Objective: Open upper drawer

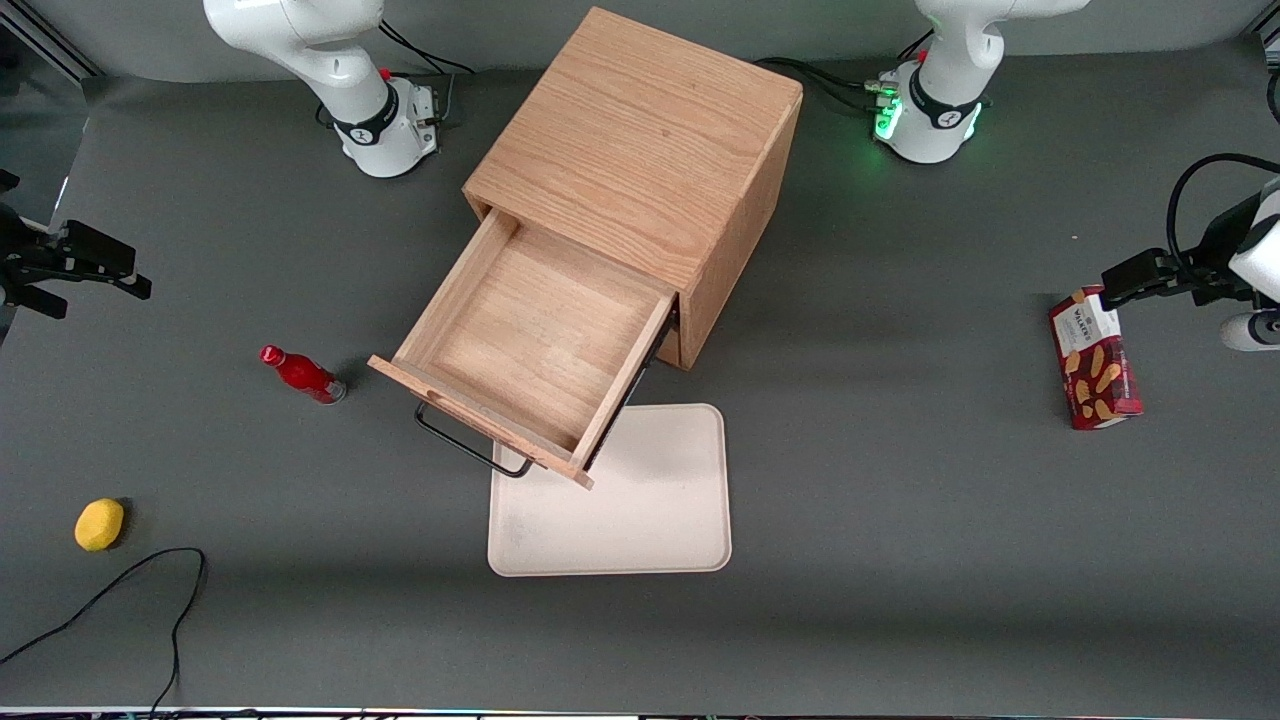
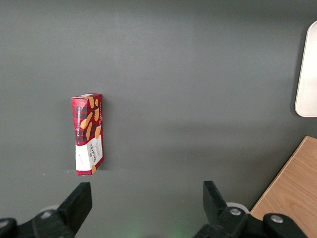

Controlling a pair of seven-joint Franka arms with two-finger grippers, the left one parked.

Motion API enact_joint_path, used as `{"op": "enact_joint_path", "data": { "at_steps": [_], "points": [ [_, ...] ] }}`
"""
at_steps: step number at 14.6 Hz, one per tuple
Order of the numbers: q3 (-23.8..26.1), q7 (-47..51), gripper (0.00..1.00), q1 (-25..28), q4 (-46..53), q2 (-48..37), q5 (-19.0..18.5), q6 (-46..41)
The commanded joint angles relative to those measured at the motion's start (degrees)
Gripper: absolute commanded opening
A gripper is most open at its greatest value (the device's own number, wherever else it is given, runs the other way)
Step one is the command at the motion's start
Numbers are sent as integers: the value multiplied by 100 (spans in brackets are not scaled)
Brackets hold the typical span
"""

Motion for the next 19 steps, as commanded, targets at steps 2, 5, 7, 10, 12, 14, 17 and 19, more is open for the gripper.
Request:
{"op": "enact_joint_path", "data": {
  "at_steps": [2,5,7,10,12,14,17,19],
  "points": [
    [310,42,100,-558,-267,-152,-53,244],
    [399,59,100,-736,-284,-107,-114,375],
    [609,399,100,-727,-302,-169,-368,376],
    [768,894,100,-736,-293,-195,-378,332],
    [768,938,100,-736,-276,-195,-352,332],
    [725,894,100,-719,-249,-187,-326,332],
    [707,885,100,-701,-223,-187,-334,340],
    [724,956,100,-692,-223,-195,-360,314]
  ]
}}
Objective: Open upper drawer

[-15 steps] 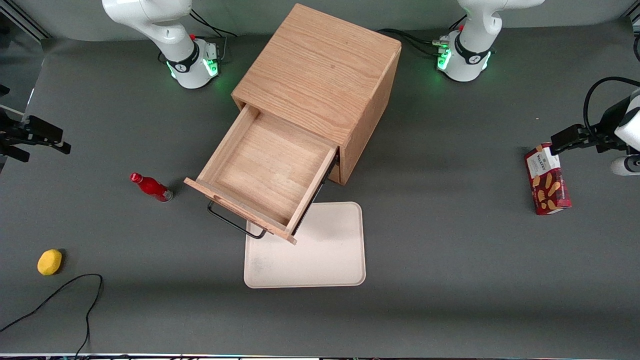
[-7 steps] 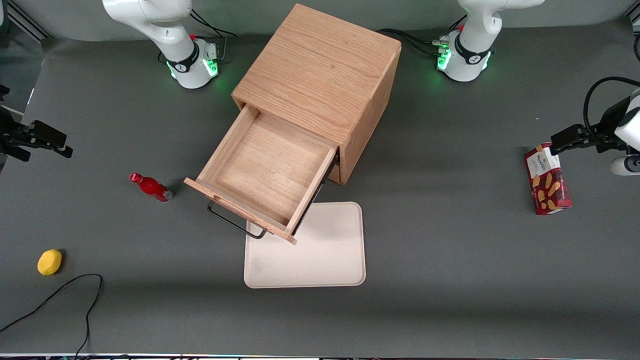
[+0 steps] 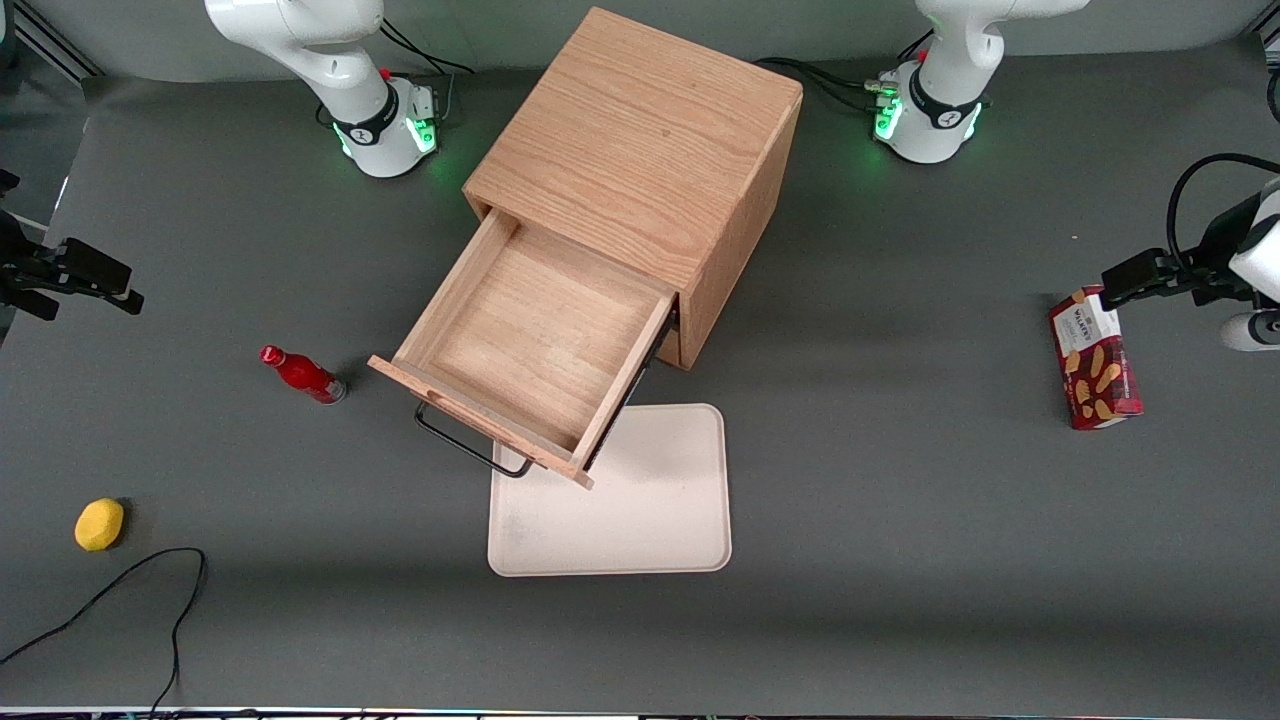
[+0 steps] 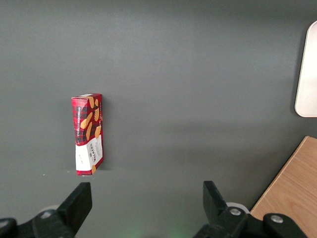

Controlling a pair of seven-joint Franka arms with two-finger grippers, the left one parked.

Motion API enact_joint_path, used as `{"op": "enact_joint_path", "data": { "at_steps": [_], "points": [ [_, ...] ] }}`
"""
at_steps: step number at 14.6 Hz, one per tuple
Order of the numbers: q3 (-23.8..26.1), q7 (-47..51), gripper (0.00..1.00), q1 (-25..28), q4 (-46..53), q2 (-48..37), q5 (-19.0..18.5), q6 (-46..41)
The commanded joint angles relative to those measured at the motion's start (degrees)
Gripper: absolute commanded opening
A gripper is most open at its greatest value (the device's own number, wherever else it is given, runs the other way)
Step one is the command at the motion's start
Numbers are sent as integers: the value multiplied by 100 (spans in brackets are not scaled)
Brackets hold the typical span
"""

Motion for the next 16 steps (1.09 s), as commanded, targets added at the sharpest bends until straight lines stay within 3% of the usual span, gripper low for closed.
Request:
{"op": "enact_joint_path", "data": {
  "at_steps": [1,16],
  "points": [
    [38,152,100,0,-64,-123,-83,4],
    [38,91,100,0,-64,-88,-153,-13]
  ]
}}
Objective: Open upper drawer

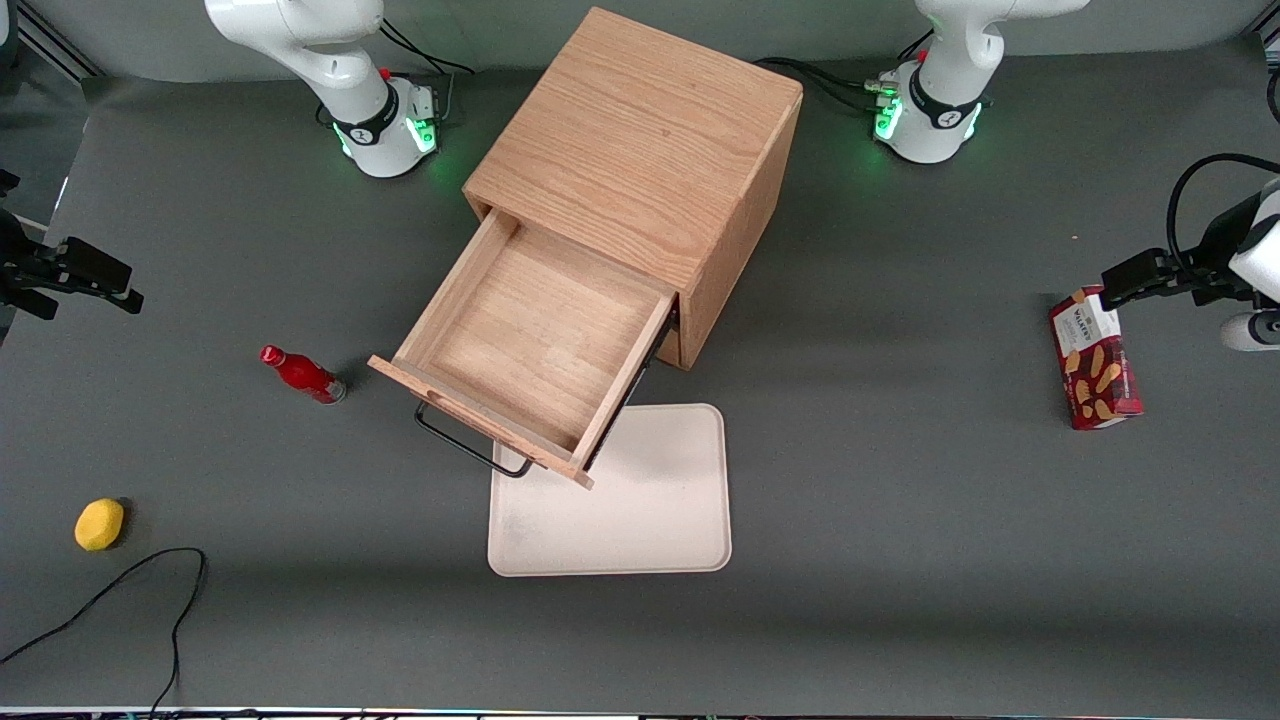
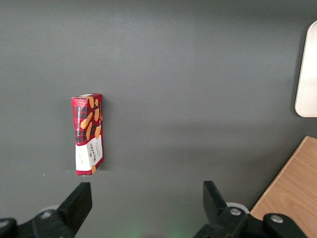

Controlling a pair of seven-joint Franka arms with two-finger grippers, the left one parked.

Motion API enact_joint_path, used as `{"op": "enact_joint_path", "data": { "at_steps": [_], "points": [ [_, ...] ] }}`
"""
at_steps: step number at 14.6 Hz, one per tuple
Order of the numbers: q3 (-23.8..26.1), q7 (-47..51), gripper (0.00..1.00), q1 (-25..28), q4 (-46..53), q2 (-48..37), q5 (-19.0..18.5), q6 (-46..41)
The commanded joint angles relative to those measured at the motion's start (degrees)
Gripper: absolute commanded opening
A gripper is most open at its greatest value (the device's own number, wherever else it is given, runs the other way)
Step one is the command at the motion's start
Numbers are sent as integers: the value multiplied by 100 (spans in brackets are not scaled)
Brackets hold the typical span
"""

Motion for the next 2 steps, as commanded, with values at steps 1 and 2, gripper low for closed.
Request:
{"op": "enact_joint_path", "data": {
  "at_steps": [1,2],
  "points": [
    [21,97,100,-1,-35,-67,-98,-23],
    [12,97,100,-1,-35,-67,-106,-23]
  ]
}}
